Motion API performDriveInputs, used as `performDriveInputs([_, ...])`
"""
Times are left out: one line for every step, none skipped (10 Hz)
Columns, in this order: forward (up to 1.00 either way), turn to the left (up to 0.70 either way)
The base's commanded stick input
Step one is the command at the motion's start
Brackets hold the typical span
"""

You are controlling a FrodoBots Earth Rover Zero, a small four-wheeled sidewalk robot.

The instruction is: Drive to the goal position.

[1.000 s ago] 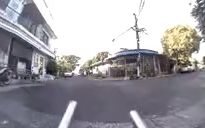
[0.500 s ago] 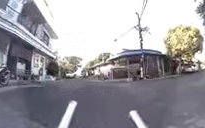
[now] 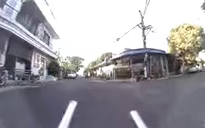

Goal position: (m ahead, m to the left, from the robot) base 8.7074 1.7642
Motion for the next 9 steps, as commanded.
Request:
performDriveInputs([0.85, 0.00])
performDriveInputs([0.85, 0.00])
performDriveInputs([0.85, 0.00])
performDriveInputs([0.85, 0.00])
performDriveInputs([0.85, 0.00])
performDriveInputs([0.85, 0.00])
performDriveInputs([0.85, 0.00])
performDriveInputs([0.85, 0.00])
performDriveInputs([0.85, 0.00])
